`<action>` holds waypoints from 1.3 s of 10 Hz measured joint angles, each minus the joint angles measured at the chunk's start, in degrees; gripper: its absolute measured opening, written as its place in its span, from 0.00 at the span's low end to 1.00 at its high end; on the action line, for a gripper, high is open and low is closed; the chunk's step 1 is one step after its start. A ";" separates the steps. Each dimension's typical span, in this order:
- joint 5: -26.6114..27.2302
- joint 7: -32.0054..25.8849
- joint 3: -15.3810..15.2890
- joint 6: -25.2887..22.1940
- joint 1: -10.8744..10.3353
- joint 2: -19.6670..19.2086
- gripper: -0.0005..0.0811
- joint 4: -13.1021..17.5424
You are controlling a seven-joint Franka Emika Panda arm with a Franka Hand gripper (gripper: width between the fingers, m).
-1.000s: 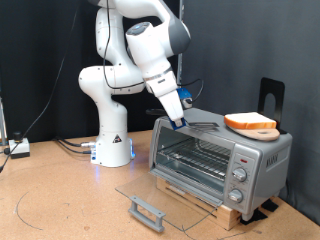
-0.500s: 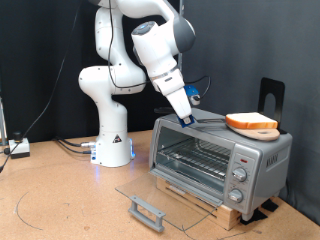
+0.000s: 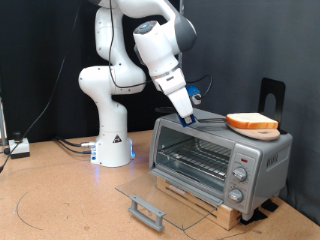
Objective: Make a piece of toast with the oven
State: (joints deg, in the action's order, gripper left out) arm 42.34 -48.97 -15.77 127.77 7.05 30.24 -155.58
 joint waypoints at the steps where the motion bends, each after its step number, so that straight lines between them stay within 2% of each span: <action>1: -0.60 0.00 -0.03 0.00 0.03 -0.01 0.49 -0.40; 6: -0.61 0.00 -0.19 2.70 0.21 -0.40 0.49 -1.90; 13: 1.72 -0.06 -0.44 3.35 -1.91 0.29 0.49 -0.80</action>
State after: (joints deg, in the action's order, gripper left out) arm 44.06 -49.03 -16.21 131.12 5.13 30.53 -156.37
